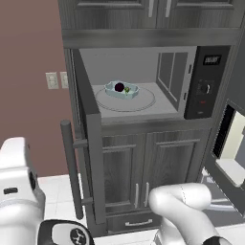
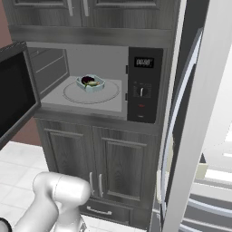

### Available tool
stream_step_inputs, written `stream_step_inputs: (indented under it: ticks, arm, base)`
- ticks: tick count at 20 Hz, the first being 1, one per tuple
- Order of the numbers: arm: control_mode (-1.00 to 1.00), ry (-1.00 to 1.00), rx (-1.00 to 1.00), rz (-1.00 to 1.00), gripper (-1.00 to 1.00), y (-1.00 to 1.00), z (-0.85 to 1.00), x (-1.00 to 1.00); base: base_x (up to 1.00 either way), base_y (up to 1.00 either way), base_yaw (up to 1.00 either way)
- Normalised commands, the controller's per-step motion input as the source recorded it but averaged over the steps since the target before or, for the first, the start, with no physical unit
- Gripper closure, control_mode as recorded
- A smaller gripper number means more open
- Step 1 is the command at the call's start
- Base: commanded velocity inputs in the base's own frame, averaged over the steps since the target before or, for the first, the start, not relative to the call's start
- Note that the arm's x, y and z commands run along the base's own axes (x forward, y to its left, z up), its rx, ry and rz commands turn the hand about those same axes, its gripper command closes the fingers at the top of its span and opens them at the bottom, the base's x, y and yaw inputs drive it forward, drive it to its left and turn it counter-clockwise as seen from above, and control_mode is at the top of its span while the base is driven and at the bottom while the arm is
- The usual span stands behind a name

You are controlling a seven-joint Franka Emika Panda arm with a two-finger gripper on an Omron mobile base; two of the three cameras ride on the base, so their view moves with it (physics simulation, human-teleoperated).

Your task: Place the tupperware containing the fish and eggplant meal in the microwave. Close the microwave door and press the start button to reheat the meal.

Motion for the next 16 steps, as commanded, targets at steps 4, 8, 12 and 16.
stream_step_inputs:
  ticks: [4,8,12,16]
  arm:
    - [-1.0,0.0,-0.09,-0.11,-1.0,0.11,-0.22,0.56]
    - [-1.0,0.0,-0.08,-0.12,-1.0,0.01,-0.28,0.63]
    - [-1.0,0.0,-0.06,-0.12,-1.0,0.0,-0.29,0.65]
    - [-1.0,0.0,-0.07,-0.13,-1.0,0.0,-0.24,0.68]
  base:
    - [0.0,0.0,0.0]
    - [0.0,0.0,0.0]
    - [0.0,0.0,0.0]
    - [0.0,0.0,0.0]
